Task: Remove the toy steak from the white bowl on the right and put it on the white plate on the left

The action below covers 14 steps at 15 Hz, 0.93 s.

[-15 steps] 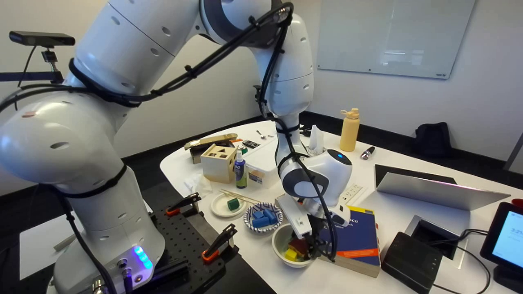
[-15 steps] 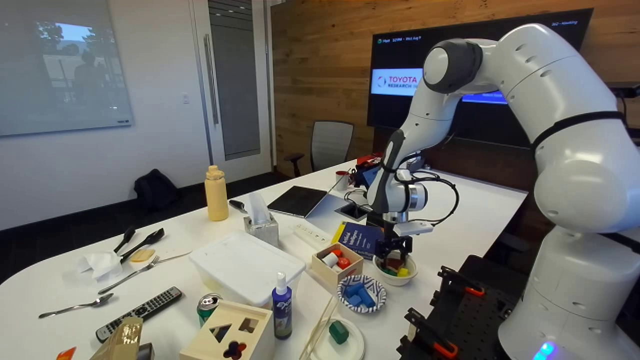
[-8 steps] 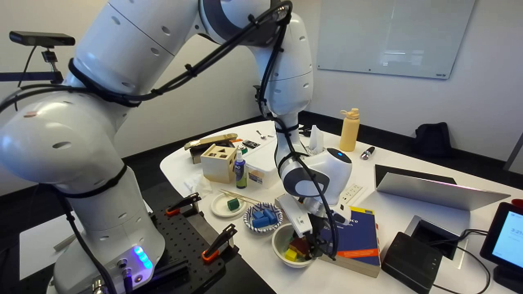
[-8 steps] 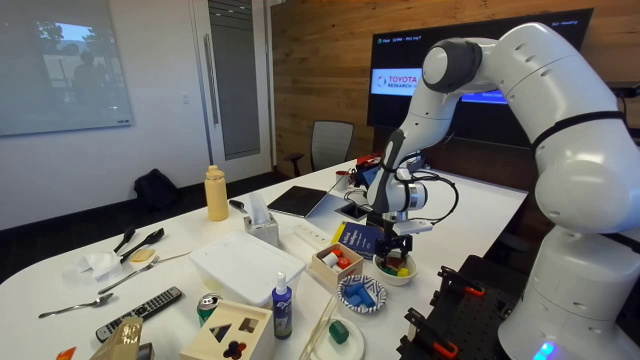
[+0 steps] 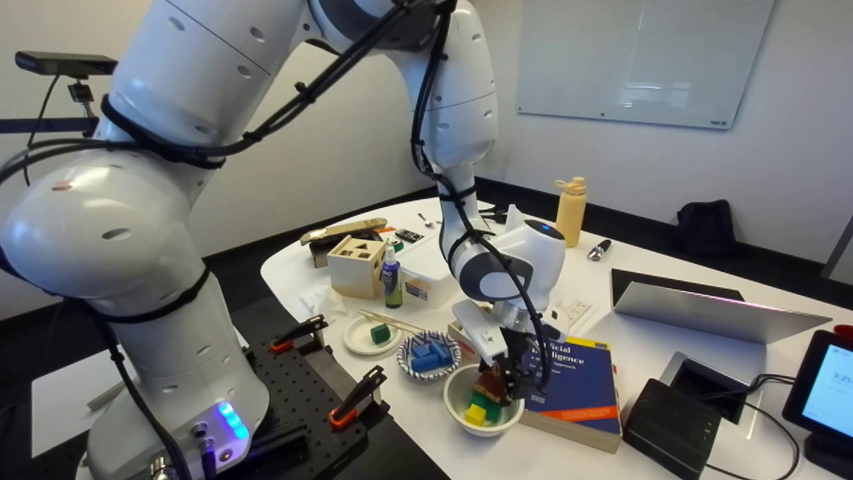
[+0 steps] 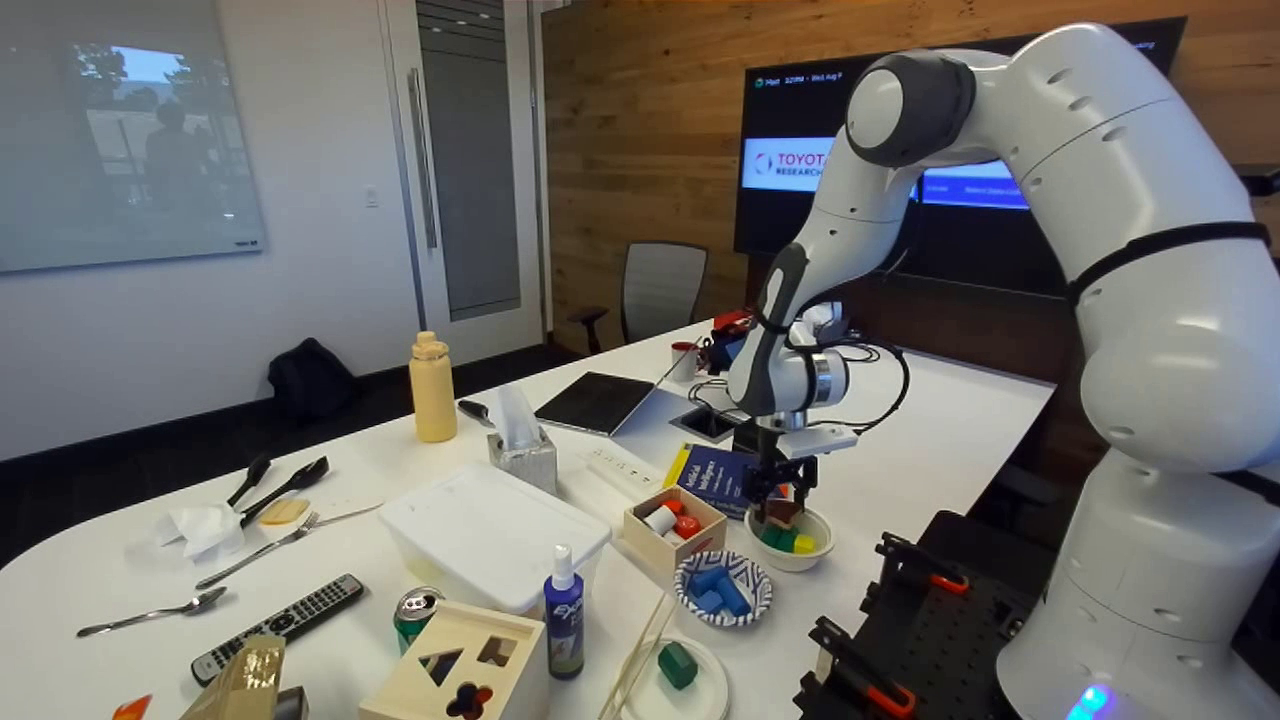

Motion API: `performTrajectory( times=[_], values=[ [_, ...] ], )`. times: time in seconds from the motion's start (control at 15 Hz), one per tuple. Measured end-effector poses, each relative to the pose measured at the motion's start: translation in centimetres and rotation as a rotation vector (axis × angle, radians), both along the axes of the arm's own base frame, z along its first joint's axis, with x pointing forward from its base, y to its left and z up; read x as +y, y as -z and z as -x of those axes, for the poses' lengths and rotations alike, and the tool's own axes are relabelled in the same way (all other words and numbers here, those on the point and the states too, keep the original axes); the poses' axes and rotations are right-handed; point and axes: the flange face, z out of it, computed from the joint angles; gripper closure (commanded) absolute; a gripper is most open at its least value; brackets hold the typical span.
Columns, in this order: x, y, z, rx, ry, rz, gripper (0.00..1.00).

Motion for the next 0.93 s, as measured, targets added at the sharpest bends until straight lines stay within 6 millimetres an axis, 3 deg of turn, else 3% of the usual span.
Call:
performTrajectory(
  times=[0.2, 0.53, 0.93],
  values=[
    [2.5, -1.2, 0.1, -0.001, -0.037, -0.012, 0.37],
    [8.3, -2.6, 1.1, 0.014, -0.098, -0.035, 0.37],
    [13.6, -2.9, 1.0, 0.024, -0.143, -0.046, 0.37]
  ],
)
